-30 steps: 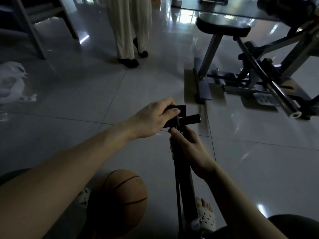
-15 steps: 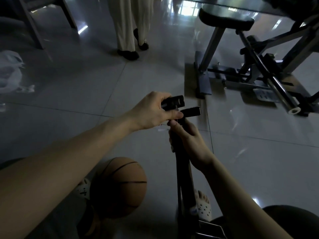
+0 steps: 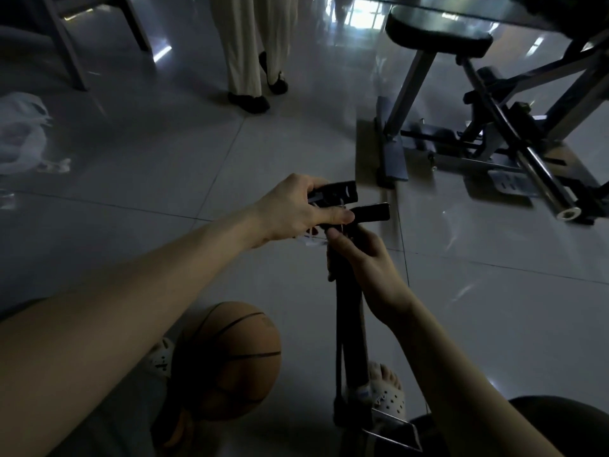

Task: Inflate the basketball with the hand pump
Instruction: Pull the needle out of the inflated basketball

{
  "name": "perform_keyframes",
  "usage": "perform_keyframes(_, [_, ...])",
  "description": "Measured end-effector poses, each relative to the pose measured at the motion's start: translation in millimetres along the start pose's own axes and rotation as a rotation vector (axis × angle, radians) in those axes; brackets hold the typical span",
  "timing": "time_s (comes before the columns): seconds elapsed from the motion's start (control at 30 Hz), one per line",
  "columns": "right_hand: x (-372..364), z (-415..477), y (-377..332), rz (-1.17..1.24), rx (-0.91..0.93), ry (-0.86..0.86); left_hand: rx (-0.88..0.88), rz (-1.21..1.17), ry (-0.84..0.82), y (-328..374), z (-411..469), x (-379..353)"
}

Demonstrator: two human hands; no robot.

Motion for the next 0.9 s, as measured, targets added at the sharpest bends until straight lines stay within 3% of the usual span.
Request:
perform_keyframes(0.1, [1,-1,18,-0.004,-0.101,0.000,0.000,0.009,0.102,-4,4,5])
perform_keyframes(0.23, [-6,-10,52,-0.296,-0.178,-0.037,0.105,-0.094,0.364,-24,17,28])
perform_keyframes(0.33, [-9,-10,66,-0.405,-0.178,0.002,0.214,-0.170,0.439,-48,21,27])
perform_keyframes(0.4, [-5,-6,74,-0.474,-0.206,0.055,0.295,-0.300,0.410,-64,20,18])
perform_keyframes(0.47, [0,-2,85,-0.477,-0.254,0.105,0.402,-0.380,0.277,-83,14,2])
perform_keyframes(0.6, [3,5,107,-0.343,-0.318,0.132,0.605,-0.287,-0.051,-119,-12,-54])
perform_keyframes(0.7, [0,7,131,-0.387,-0.328,0.114,0.615,-0.200,-0.005,-139,-9,-81])
perform_keyframes(0.9, [2,4,213,-0.826,-0.541,-0.027,0.825,-0.172,0.112,-193,-13,-104])
Point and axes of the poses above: each hand's wrist, its own z-axis towards the middle knuckle, its own x-axis out of the back of the hand, y = z × x, the point moved 4 cm from there along z, towards the middle knuckle, and after that the axes turned 9 degrees about y, right-handed, at the moved point
